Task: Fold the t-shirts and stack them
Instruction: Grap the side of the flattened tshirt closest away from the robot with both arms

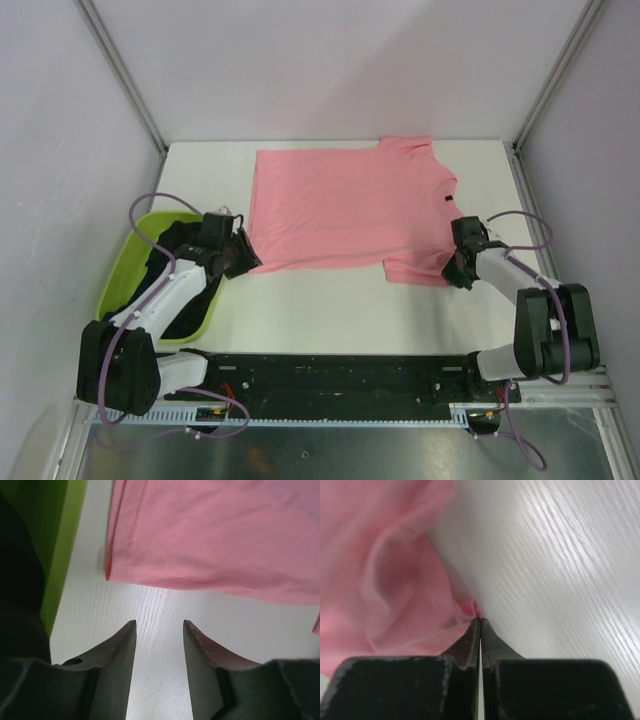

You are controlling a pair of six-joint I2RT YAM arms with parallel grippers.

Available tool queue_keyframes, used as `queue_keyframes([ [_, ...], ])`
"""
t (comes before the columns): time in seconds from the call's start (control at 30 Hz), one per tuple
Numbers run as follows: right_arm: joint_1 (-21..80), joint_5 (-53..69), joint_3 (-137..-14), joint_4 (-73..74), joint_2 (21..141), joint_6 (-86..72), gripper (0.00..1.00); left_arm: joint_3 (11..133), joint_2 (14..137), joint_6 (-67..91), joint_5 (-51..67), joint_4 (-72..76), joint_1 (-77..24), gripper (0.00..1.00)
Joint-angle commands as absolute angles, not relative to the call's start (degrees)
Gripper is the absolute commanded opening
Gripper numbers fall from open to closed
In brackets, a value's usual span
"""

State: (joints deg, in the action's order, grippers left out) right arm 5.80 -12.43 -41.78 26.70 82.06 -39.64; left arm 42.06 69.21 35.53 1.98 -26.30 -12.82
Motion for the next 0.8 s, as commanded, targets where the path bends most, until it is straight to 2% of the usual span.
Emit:
queue_keyframes([
  [0.0,5.5,-15.5,-39.6,36.9,73.3,-40.8,0.00,41.0,67.3,36.1,-2.3,-26.2,-13.2,0.47],
  [0.17,6.3,-12.6,-37.9,40.6,65.6,-42.6,0.00,39.6,67.0,37.2,-7.5,-26.2,-13.2,0.44],
  [0.77,7.0,-6.0,-38.1,46.7,58.8,-49.3,0.00,42.6,78.5,39.5,-11.7,-23.5,-15.0,0.40],
])
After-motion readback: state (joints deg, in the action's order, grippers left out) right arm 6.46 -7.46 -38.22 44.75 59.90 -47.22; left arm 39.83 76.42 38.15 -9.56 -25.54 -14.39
